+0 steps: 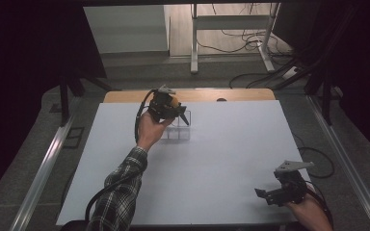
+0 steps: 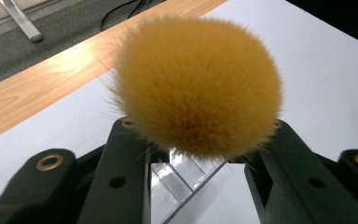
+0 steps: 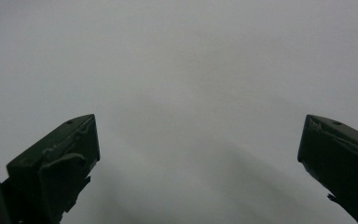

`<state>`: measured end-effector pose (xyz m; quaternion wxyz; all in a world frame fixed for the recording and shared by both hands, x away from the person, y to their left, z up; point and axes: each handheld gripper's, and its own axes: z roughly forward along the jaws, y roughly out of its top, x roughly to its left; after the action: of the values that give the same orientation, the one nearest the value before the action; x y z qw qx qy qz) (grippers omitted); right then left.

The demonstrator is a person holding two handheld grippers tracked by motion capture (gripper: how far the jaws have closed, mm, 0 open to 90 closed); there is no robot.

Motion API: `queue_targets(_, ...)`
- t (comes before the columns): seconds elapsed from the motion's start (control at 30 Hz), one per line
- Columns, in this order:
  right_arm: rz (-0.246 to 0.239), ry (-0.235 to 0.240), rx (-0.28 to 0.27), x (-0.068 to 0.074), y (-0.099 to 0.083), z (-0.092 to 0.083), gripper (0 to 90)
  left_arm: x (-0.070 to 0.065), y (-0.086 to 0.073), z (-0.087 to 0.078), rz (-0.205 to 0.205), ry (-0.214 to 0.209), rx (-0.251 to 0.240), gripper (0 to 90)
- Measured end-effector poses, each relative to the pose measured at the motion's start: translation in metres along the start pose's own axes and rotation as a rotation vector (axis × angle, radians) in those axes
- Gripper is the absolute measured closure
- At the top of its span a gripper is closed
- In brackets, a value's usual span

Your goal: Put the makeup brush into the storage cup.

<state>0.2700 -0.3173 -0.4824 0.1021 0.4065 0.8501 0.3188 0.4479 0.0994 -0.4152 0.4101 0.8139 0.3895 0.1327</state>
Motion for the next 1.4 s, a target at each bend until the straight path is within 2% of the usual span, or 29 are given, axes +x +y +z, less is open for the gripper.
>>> queue_targets(0.37,-0.004,0.004,0.005,0.0,0.0,0.001,0.0,0.0,-0.008,0.01,-0.004,0.0,0.012,68.5)
queue_targets(0.5,-0.005,0.007,0.006,0.0,0.0,0.001,0.0,0.0,-0.012,0.014,-0.018,0.001,0.007,68.5)
queue_targets(0.77,-0.003,0.013,0.011,0.001,-0.001,0.001,0.0,0.0,-0.017,0.019,-0.015,0.007,0.011,68.5)
queue_targets(1.03,-0.01,0.017,0.011,0.001,-0.001,0.002,0.0,-0.002,-0.022,0.025,0.01,0.018,0.018,68.3)
queue_targets(1.07,-0.01,0.015,0.013,0.001,-0.001,0.002,0.0,-0.003,-0.023,0.026,0.026,0.029,0.022,68.2)
queue_targets(1.17,-0.011,0.016,0.014,0.001,-0.001,0.002,0.0,-0.003,-0.024,0.025,0.035,0.028,0.016,67.4)
queue_targets(1.2,-0.011,0.016,0.014,0.001,-0.001,0.002,0.0,-0.002,-0.024,0.024,0.036,0.029,0.011,64.6)
queue_targets(1.3,-0.012,0.016,0.015,0.001,-0.001,0.002,0.0,-0.001,-0.023,0.023,0.037,0.021,0.017,48.5)
queue_targets(1.33,-0.012,0.016,0.015,0.001,-0.001,0.002,0.0,-0.001,-0.023,0.022,0.05,0.027,0.024,41.7)
queue_targets(1.4,-0.011,0.016,0.016,0.001,-0.001,0.002,0.0,-0.002,-0.022,0.022,0.058,0.035,0.028,34.3)
